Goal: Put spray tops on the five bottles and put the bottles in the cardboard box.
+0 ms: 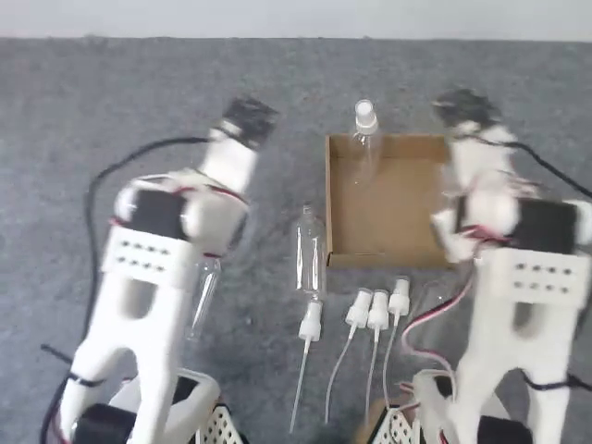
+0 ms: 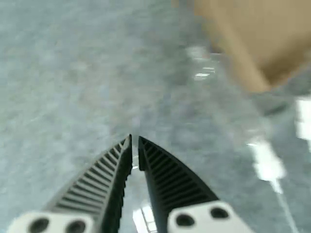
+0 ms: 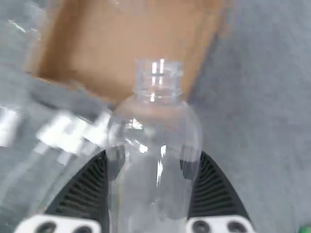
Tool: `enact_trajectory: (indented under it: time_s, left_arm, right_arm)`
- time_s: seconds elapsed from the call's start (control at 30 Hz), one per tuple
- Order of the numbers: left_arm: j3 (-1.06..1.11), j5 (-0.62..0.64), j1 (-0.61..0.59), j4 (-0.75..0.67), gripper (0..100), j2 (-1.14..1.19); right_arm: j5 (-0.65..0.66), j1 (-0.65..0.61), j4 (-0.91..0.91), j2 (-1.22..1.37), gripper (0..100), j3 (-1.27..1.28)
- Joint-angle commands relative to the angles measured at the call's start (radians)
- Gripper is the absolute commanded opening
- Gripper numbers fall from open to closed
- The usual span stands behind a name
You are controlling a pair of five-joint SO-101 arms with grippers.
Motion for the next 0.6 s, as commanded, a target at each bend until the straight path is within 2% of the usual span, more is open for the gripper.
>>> enact_trajectory:
  time_s: [0.0,0.13,0.23,0.4,0.57]
  left_arm:
    - [0.073,0.114,0.221,-0.055,1,-0.018]
    - [0.202,0.175,0.371,-0.160,1,-0.018]
    - [0.288,0.216,0.440,-0.232,2,-0.018]
    - [0.349,0.221,0.456,-0.279,16,-0.008]
    - [0.397,0.226,0.453,-0.292,18,-0.008]
  right_arm:
    - [0.104,0.220,-0.127,-0.041,3.9,0.092]
    - [0.167,0.389,-0.346,-0.041,3.9,0.272]
    - [0.219,0.463,-0.478,-0.041,3.9,0.404]
    - [0.244,0.530,-0.638,-0.007,3.9,0.529]
    - [0.239,0.542,-0.737,0.162,3.9,0.535]
